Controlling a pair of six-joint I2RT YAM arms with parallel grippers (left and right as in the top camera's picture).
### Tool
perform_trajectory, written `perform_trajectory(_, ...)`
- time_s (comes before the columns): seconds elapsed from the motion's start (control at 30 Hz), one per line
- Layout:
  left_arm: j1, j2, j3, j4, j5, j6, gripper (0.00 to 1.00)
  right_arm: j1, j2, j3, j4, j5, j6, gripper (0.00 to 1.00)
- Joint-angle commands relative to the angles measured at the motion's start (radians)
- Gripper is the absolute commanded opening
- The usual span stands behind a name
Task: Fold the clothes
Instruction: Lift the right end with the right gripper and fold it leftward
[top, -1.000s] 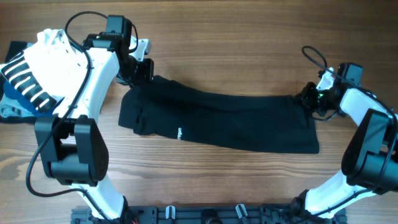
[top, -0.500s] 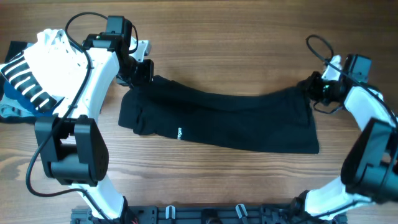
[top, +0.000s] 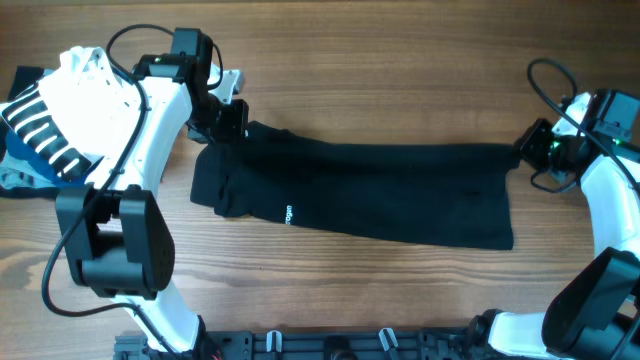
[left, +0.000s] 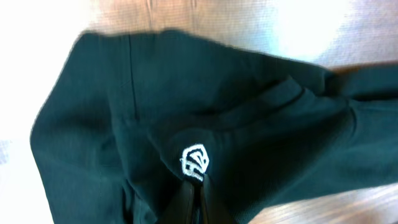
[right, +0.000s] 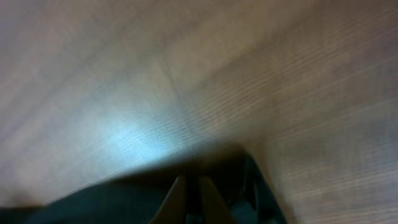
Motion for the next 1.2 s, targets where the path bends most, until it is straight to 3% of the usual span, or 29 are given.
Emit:
perform_trajectory(0.0,0.004,-0.039,-0.003,-0.066,0.005,-0.002,0.04,-0.003,-0.009,0.01,-0.122,0.053,0.003,0.05)
perform_trajectory(0.23,0.004,-0.039,-0.058,-0.113,-0.013,-0.002,0.04,-0.003,-0.009,0.008,-0.369,0.208,0.008,0.04)
perform_trajectory(0.77,0.005,-0.039,-0.174,-0.001,-0.1,-0.003,0.06,-0.003,-0.006,-0.074,-0.442,0.238,0.039,0.04)
perform_trajectory(0.8,0.005,-0.039,-0.174,-0.002,-0.101,-0.003,0.05,-0.003,-0.006,-0.074,-0.444,0.238,0.048,0.06)
perform_trajectory(0.83,0.005,-0.039,-0.174,-0.004,-0.101,-0.003,0.05,-0.003,-0.006,-0.074,-0.446,0.241,0.061,0.14)
perform_trajectory(0.9,0.005,-0.039,-0.174,-0.01,-0.101,-0.003,0.06,-0.003,-0.006,-0.074,-0.444,0.241,0.067,0.4)
perform_trajectory(0.97,0.005,-0.039,-0.174,-0.014,-0.105,-0.002,0.09,-0.003,-0.006,-0.074,-0.442,0.241,0.085,0.44)
perform_trajectory(1.07,0.005,-0.039,-0.174,-0.012,-0.104,-0.002,0.4,-0.004,-0.006,-0.074,-0.423,0.237,0.104,0.6)
perform_trajectory(1.1,0.005,-0.039,-0.174,-0.007,-0.107,-0.002,0.99,-0.006,-0.006,-0.074,-0.409,0.215,0.108,0.67)
perform_trajectory(1.17,0.005,-0.039,-0.174,0.005,-0.119,-0.002,1.0,-0.024,-0.006,-0.074,-0.364,0.122,0.077,0.75)
